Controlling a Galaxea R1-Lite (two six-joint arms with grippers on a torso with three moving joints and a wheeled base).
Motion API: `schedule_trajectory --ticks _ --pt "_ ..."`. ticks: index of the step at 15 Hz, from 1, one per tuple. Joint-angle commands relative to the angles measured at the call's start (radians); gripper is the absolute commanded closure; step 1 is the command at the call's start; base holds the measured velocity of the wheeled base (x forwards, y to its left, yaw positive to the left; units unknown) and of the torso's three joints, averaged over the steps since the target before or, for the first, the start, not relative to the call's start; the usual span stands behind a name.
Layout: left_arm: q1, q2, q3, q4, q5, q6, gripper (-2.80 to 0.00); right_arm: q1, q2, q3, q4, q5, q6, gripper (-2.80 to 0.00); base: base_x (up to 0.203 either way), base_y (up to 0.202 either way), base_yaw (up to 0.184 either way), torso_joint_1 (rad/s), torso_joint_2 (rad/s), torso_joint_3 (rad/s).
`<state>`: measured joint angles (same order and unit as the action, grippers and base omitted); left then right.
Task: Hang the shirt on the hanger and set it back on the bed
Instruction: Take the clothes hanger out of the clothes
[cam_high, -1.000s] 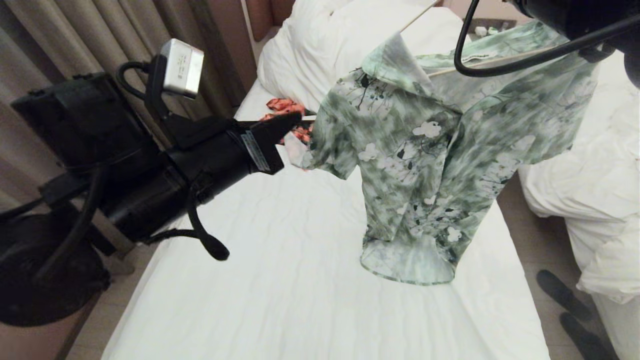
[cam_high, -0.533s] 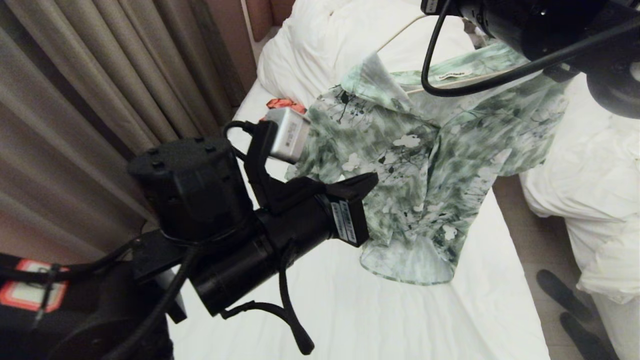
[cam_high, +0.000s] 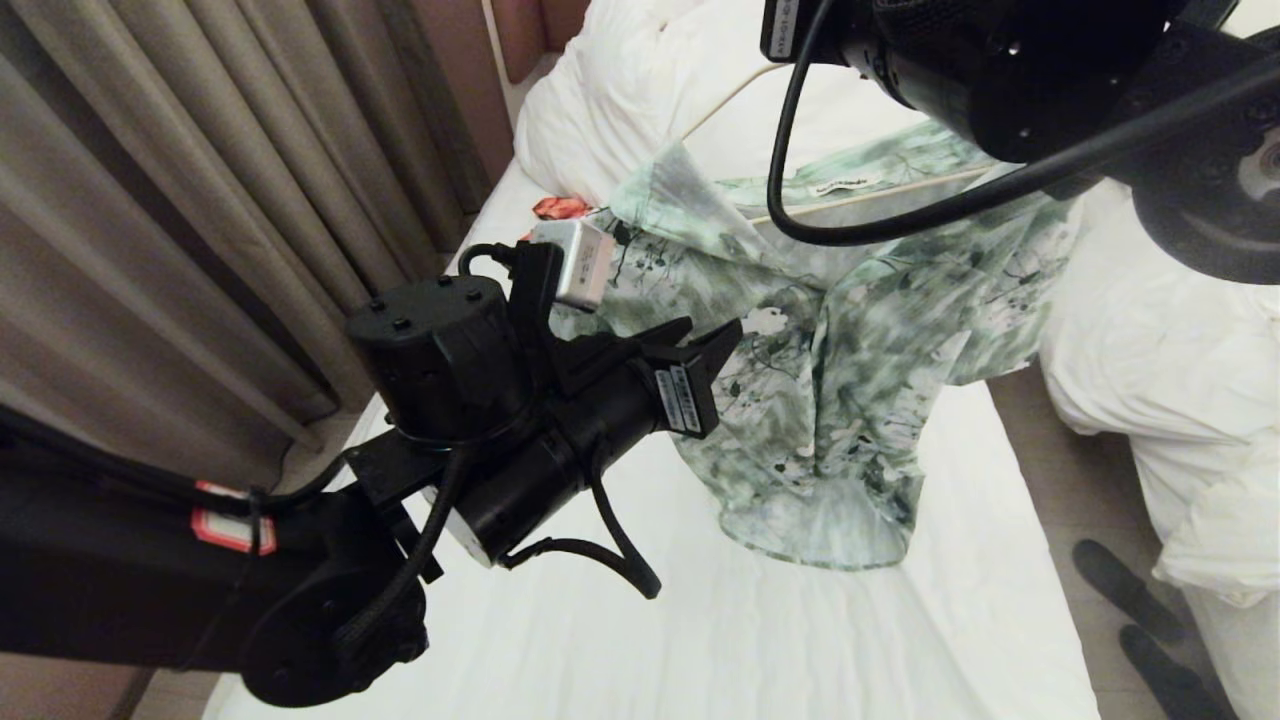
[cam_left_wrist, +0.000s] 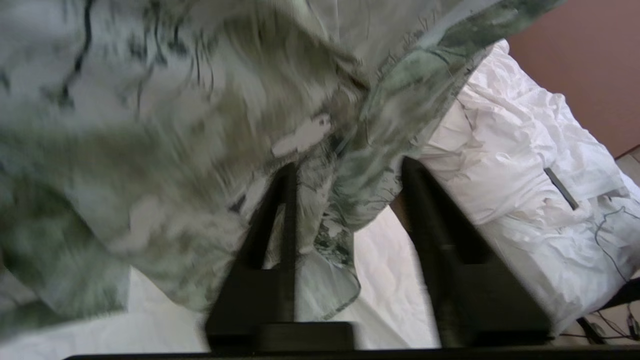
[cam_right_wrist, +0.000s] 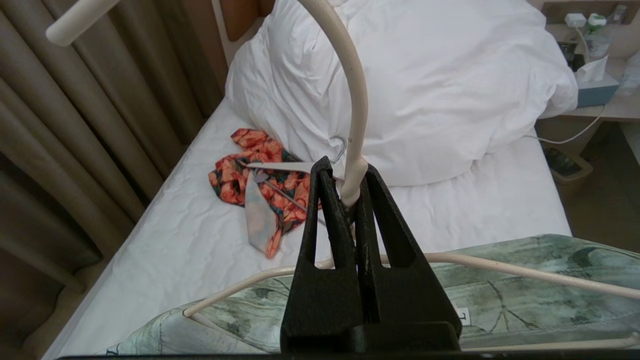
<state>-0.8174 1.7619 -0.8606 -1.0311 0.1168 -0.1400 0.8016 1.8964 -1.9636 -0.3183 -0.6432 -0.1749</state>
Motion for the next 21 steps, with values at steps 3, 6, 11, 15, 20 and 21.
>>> schedule_trajectory --ticks 3,6,11,15,20,21 --pt "0.035 -0.055 -0.009 -0.008 -0.003 -0.001 -2.8 0.012 0.009 0.005 -0.002 -0.004 0.0 0.0 0.0 0.0 0.0 0.0 0.0 0.0" --pt "0.065 -0.064 -0.023 -0.007 -0.006 -0.001 -2.8 0.029 0.009 0.023 -0.001 -0.004 0.017 0.0 0.0 0.0 0.0 0.0 0.0 0.0" --pt "0.081 -0.068 -0.032 -0.007 -0.011 -0.001 -2.8 0.041 0.006 0.049 -0.004 -0.005 0.024 0.0 0.0 0.0 0.0 0.0 0.0 0.0" --pt "0.079 -0.076 -0.03 -0.009 -0.012 -0.003 -2.8 0.056 0.006 0.049 -0.002 -0.006 0.037 0.0 0.0 0.0 0.0 0.0 0.0 0.0" --pt "0.069 -0.085 -0.026 -0.009 -0.011 -0.004 0.0 0.064 0.007 0.051 -0.002 -0.006 0.038 0.0 0.0 0.0 0.0 0.0 0.0 0.0" --pt "0.069 -0.087 -0.026 -0.009 -0.012 -0.004 0.0 0.065 0.007 0.051 -0.002 -0.006 0.038 0.0 0.0 0.0 0.0 0.0 0.0 0.0"
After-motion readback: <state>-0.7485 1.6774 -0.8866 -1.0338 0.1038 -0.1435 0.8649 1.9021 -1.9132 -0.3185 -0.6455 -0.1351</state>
